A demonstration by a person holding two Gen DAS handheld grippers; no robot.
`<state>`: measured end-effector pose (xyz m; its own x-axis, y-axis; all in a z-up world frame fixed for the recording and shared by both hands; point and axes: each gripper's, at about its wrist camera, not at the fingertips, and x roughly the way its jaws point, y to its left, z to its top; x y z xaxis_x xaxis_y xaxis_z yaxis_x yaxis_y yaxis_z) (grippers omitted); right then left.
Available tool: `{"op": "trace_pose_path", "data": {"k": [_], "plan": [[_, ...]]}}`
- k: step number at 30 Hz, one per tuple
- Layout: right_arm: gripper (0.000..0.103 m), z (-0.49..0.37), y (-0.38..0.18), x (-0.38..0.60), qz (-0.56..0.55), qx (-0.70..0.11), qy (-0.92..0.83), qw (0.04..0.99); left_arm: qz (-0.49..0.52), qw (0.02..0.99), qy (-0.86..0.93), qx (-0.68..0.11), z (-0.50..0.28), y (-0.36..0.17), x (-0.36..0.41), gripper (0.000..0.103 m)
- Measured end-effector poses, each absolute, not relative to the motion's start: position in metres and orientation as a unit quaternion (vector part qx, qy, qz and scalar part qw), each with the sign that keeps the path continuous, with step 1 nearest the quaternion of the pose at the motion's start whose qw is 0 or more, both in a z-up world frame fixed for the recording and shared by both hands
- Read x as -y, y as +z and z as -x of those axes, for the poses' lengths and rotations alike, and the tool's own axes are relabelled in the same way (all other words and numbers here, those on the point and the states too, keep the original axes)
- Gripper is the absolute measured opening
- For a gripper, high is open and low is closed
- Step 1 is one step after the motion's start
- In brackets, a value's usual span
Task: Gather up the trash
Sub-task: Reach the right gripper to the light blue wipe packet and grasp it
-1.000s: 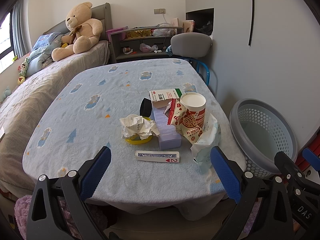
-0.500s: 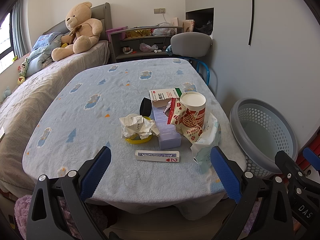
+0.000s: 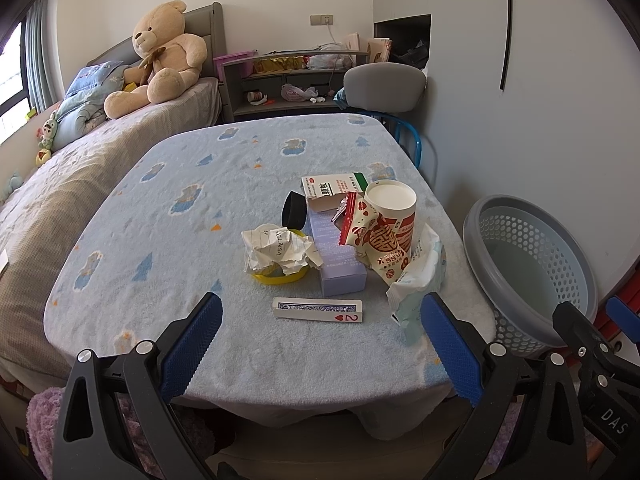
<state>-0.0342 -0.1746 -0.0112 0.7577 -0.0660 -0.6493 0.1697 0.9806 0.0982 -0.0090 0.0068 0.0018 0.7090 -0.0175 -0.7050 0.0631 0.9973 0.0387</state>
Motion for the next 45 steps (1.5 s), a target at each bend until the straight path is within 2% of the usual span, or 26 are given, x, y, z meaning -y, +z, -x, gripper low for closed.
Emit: {"op": "trace_pose_path", "data": {"k": [13, 31, 45], "plan": [[0.097, 0.021, -0.033, 0.162, -0.083, -0.372, -0.024, 0.924, -0.013, 0.913, 0.026, -0.408, -0.006, -0.029, -0.053, 0.095], [0.097, -0.041, -0.074, 0.107, -0.066, -0.418, 0.033, 0.905, 0.003, 0.904, 0.061, -0.423, -0.031, -0.057, -0.093, 0.095], [0.095, -0.074, -0.098, 0.092, -0.046, -0.414, -0.021, 0.909, 0.011, 0.899, 0.06, -0.434, -0.038, -0.07, -0.103, 0.095]]}}
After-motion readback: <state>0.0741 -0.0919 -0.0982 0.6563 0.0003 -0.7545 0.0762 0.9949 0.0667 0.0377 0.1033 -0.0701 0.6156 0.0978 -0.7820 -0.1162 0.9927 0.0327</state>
